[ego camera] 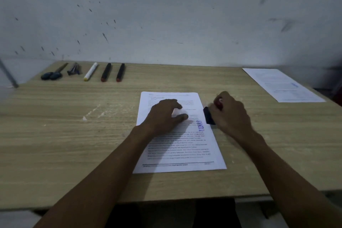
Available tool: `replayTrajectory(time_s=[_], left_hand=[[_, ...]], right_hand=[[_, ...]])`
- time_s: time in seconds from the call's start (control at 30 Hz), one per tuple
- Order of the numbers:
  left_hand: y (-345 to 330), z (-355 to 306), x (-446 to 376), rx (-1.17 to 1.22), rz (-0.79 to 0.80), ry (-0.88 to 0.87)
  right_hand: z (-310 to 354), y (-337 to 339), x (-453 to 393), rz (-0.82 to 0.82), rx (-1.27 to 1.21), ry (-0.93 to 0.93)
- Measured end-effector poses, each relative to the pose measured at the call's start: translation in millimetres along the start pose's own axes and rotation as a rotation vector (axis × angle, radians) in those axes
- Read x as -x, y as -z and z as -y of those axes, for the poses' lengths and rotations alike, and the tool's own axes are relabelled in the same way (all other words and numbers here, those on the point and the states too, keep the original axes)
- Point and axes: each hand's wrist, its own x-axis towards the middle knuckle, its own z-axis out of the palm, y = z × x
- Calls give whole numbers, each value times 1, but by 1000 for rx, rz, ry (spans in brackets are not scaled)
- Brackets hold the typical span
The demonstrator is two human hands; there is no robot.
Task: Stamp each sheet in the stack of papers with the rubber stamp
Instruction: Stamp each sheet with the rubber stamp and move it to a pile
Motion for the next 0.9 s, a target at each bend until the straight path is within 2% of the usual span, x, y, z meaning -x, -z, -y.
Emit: replayTrajectory(time_s=[0.1, 0.2, 0.7, 0.9], left_hand=[[3, 1, -1, 44, -64, -11], [3, 8, -3, 77, -80, -14], [7, 15, -1, 117, -178, -40], [10, 21, 2, 106, -178, -36]], right_hand=[[-16, 15, -12, -36, -7, -82], [-29, 20, -21, -1, 23, -131], [-24, 5, -32, 36, 125, -161], [-22, 1, -31, -10, 133, -167]])
